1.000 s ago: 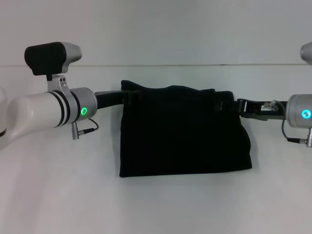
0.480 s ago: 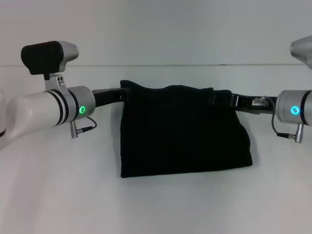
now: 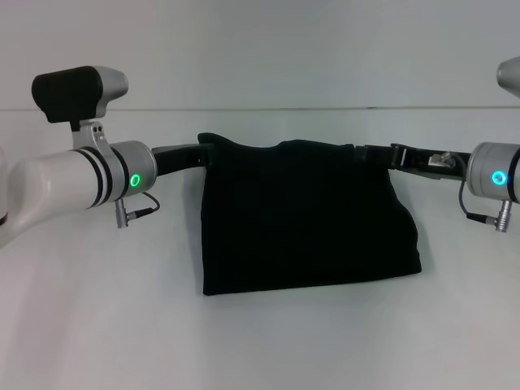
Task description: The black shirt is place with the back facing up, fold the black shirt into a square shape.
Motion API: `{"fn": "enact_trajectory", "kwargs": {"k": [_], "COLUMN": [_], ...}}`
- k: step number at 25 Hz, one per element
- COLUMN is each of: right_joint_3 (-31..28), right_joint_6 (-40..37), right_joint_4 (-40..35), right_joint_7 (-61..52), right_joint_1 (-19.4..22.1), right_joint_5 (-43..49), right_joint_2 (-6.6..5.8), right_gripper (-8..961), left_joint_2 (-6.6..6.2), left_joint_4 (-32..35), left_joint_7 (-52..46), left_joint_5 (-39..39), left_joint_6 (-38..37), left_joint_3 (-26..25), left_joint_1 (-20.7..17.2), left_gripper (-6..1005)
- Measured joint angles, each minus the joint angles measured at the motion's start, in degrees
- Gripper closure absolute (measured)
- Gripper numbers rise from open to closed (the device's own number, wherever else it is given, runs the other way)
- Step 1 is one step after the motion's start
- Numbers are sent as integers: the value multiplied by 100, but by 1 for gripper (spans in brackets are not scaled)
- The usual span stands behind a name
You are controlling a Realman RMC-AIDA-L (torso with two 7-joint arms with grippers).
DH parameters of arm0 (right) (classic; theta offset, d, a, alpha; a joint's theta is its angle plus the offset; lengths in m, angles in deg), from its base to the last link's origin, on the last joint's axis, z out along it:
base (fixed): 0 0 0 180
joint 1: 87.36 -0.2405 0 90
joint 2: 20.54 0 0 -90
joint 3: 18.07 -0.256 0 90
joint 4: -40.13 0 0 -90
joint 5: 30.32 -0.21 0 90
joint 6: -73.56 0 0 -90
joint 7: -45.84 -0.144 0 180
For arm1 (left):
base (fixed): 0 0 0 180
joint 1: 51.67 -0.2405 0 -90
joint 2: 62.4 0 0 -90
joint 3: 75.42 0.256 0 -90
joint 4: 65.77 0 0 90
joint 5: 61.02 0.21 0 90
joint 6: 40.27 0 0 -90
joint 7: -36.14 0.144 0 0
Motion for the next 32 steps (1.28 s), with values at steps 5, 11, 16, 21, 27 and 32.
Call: {"fn": "enact_trajectory", "kwargs": {"k": [5, 11, 16, 21, 27, 32], "right_joint_3": [3, 39, 6, 4, 1, 0], "right_joint_6": [3, 80, 163, 246, 248, 237], "right_joint_4": [36, 59, 68, 71, 71, 69], "right_joint_7": [8, 15, 259, 347, 372, 374], "right_joint_1": [23, 29, 35, 53, 136, 170], "right_joint_5": [-4, -2, -6, -7, -13, -21], "right_joint_2": [-7, 14, 60, 87, 87, 59], "right_gripper": [302, 346, 449, 728, 880, 895], "left_joint_2": [-16, -19, -13, -11, -15, -27], "left_joint_4": [4, 8, 1, 7, 8, 27], "left_joint_7": [3, 20, 37, 43, 44, 44], "left_joint_5": [-31, -31, -31, -31, -50, -80], "left_joint_6": [2, 2, 2, 2, 2, 0], "left_joint_3": [0, 0, 0, 0, 0, 0], "left_joint_1": [3, 2, 2, -1, 4, 13], "left_gripper": [999, 998, 998, 999, 999, 998]}}
